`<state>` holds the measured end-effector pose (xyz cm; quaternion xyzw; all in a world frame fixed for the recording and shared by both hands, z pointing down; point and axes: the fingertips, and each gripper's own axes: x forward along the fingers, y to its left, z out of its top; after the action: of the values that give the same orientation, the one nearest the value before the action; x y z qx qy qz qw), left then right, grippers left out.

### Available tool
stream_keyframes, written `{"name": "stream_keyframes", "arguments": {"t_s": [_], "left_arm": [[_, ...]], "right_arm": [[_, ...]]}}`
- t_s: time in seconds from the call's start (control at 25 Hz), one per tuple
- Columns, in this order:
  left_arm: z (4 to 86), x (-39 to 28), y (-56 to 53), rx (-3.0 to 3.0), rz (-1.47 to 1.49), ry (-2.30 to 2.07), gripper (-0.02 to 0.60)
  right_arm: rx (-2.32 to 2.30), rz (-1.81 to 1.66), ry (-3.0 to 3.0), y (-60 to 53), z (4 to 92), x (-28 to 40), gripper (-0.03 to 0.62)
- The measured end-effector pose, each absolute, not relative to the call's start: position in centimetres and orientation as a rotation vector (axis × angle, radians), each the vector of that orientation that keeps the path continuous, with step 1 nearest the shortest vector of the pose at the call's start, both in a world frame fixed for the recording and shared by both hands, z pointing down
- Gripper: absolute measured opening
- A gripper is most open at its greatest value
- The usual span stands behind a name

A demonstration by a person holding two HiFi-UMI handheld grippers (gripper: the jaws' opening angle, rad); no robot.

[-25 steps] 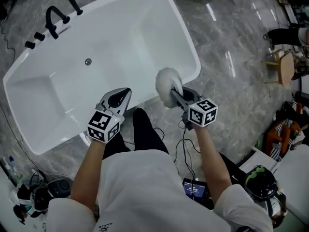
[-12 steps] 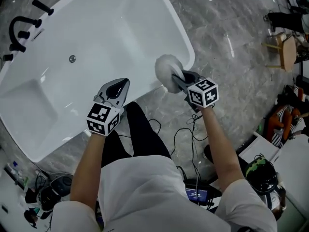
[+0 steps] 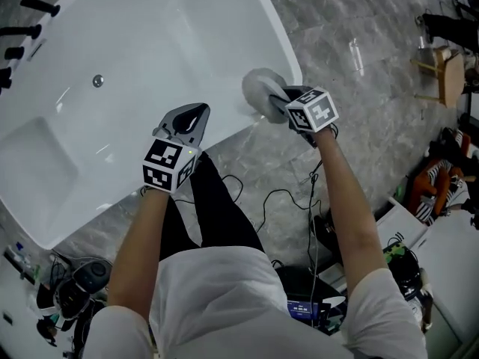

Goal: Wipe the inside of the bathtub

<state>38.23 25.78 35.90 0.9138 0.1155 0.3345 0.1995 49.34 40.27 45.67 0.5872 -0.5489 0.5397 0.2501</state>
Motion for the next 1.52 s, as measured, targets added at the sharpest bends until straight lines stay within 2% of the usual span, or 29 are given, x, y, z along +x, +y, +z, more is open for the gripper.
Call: {"name": "stream_keyframes", "arguments": {"t_s": [0.48, 1.52], "left_arm": [[40.2, 39.3, 24.9, 2.516, 0.99, 0.285, 0.008], [45.2, 35.4, 21.0, 2.522, 1.047, 0.109, 0.008]], "right_arm": [[1.408, 1.507, -1.47, 37.9, 51.0, 52.1, 0.092], [1.116, 1.681, -1.324, 36.7, 57.3, 48.9, 0.092]]}}
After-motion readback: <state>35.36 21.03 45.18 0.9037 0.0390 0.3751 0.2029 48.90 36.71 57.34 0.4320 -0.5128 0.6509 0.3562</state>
